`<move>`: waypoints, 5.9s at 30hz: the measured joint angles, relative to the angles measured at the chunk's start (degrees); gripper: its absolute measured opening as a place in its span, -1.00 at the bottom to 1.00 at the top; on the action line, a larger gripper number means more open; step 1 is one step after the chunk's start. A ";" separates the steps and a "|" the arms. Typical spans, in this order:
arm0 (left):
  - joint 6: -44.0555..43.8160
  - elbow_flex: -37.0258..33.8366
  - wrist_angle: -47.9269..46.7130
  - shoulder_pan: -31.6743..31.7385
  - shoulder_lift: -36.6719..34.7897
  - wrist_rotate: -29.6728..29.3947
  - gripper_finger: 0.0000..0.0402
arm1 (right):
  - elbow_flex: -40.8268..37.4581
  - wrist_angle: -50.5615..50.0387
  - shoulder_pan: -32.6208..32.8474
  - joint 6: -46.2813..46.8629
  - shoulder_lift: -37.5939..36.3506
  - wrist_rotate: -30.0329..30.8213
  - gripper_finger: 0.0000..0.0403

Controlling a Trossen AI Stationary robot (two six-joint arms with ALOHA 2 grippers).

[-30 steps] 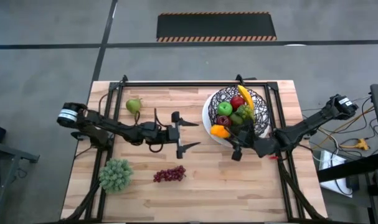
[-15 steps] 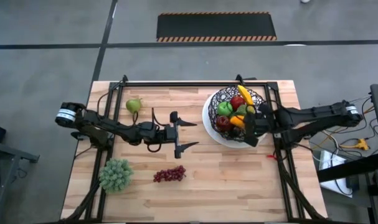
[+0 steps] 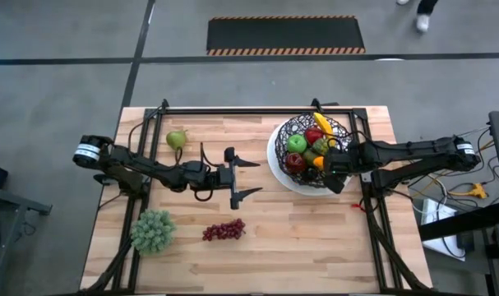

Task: Build produce basket
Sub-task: Put the yellow mango into the wire basket, then put the green pear into the wire basket

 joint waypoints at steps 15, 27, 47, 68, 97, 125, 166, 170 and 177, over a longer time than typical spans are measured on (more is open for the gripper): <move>0.00 -0.09 -0.02 -0.02 0.00 0.00 0.59 | 0.00 0.04 0.00 -0.39 0.00 0.46 0.31; -2.84 -0.33 -0.21 -0.04 0.02 -7.13 0.59 | 1.33 2.98 0.02 -3.46 -0.11 3.12 0.10; -42.00 16.78 -87.46 18.67 -5.28 -22.99 0.58 | 5.73 13.67 5.13 -9.46 -3.13 8.91 -0.12; -28.02 17.81 -108.80 45.29 0.37 -8.55 0.58 | 5.67 22.84 9.18 -14.34 -3.06 10.03 -0.12; -26.36 16.37 -109.60 47.89 7.43 -19.37 0.58 | 2.56 24.03 9.18 -14.26 -3.02 9.97 -0.12; -25.44 14.06 -105.68 50.45 7.50 -18.40 0.58 | 1.81 24.97 10.14 -13.70 -3.02 9.49 -0.12; -34.72 12.63 -82.91 14.28 -10.43 -19.10 0.26 | -19.74 68.50 10.78 -39.68 -18.32 9.03 -0.12; -35.95 12.50 -81.61 11.96 -12.39 -19.12 0.26 | -21.18 68.66 10.78 -36.94 -18.48 9.01 -0.12; -43.33 12.39 -83.34 12.47 -12.31 -18.67 0.26 | -21.75 68.61 10.78 -36.33 -18.49 7.61 -0.12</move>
